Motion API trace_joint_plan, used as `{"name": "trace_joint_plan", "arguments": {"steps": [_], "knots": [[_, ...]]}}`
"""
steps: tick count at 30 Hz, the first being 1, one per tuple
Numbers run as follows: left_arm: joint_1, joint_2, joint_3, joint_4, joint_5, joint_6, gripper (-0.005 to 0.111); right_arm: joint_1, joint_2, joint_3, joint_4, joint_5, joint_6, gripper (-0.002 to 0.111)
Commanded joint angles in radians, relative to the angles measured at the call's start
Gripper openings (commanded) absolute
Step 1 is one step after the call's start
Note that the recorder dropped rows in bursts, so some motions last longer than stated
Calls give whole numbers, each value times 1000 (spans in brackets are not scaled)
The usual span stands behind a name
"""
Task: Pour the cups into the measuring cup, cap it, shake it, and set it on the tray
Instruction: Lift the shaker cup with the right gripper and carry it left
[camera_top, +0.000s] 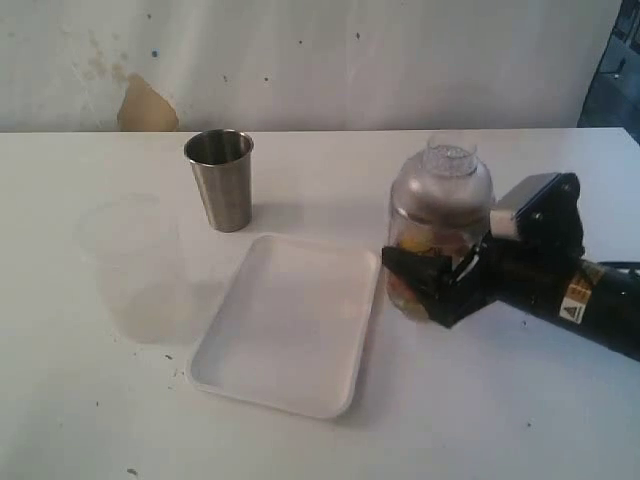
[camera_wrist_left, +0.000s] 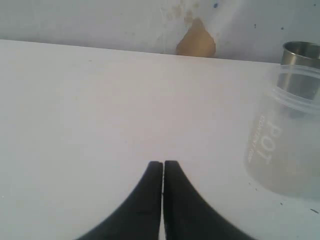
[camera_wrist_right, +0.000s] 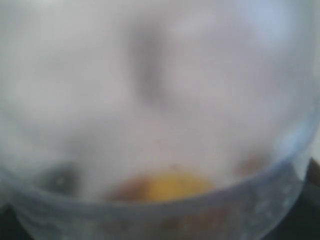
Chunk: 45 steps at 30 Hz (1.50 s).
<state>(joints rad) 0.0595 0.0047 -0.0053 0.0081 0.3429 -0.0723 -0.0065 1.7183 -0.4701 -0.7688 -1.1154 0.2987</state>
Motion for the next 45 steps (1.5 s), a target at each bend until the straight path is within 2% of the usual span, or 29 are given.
{"name": "trace_joint_plan", "arguments": {"steps": [1, 6, 11, 13, 14, 15, 16, 18, 19, 20, 22, 23, 24, 26, 27, 29, 31, 32, 33, 35, 36, 37, 39, 40, 41, 43, 44, 45], "knots": [[3, -5, 5, 1, -5, 1, 1, 0, -169, -75, -20, 105, 208, 0], [3, -5, 5, 1, -5, 1, 1, 69, -276, -210, -161, 308, 395, 0], [3, -5, 5, 1, -5, 1, 1, 190, -278, -315, -205, 347, 521, 0], [3, -5, 5, 1, -5, 1, 1, 206, -265, -342, -134, 459, 426, 0], [3, -5, 5, 1, -5, 1, 1, 204, -256, -355, 1, 522, 440, 0], [3, -5, 5, 1, -5, 1, 1, 196, -248, -357, 108, 521, 489, 0], [3, -5, 5, 1, -5, 1, 1, 194, -245, -355, 105, 466, 535, 0], [3, -5, 5, 1, -5, 1, 1, 212, -243, -361, -71, 265, 586, 0], [3, -5, 5, 1, -5, 1, 1, 230, -243, -370, -125, 243, 558, 0], [3, -5, 5, 1, -5, 1, 1, 254, -243, -381, -138, 320, 518, 0], [3, -5, 5, 1, -5, 1, 1, 276, -239, -400, 24, 576, 527, 0], [3, -5, 5, 1, -5, 1, 1, 276, -230, -402, 74, 629, 553, 0], [3, -5, 5, 1, -5, 1, 1, 276, -229, -395, 25, 587, 594, 0], [3, -5, 5, 1, -5, 1, 1, 304, -229, -388, -187, 400, 687, 0], [3, -5, 5, 1, -5, 1, 1, 333, -229, -393, -255, 383, 690, 0], [3, -5, 5, 1, -5, 1, 1, 375, -233, -405, -201, 583, 604, 0], [3, -5, 5, 1, -5, 1, 1, 368, -213, -426, 73, 806, 483, 0], [3, -5, 5, 1, -5, 1, 1, 357, -209, -426, 142, 801, 476, 0], [3, -5, 5, 1, -5, 1, 1, 355, -213, -413, 103, 743, 530, 0], [3, -5, 5, 1, -5, 1, 1, 395, -236, -390, -116, 512, 617, 0], [3, -5, 5, 1, -5, 1, 1, 422, -243, -393, -159, 501, 570, 0], [3, -5, 5, 1, -5, 1, 1, 442, -245, -405, -100, 613, 480, 0], [3, -5, 5, 1, -5, 1, 1, 440, -230, -440, 226, 840, 347, 0], [3, -5, 5, 1, -5, 1, 1, 433, -228, -439, 337, 848, 327, 0], [3, -5, 5, 1, -5, 1, 1, 441, -238, -426, 321, 815, 351, 0], [3, -5, 5, 1, -5, 1, 1, 509, -269, -391, 60, 635, 410, 0], [3, -5, 5, 1, -5, 1, 1, 538, -271, -392, 11, 615, 361, 0], [3, -5, 5, 1, -5, 1, 1, 548, -271, -405, 88, 689, 262, 0]]}}
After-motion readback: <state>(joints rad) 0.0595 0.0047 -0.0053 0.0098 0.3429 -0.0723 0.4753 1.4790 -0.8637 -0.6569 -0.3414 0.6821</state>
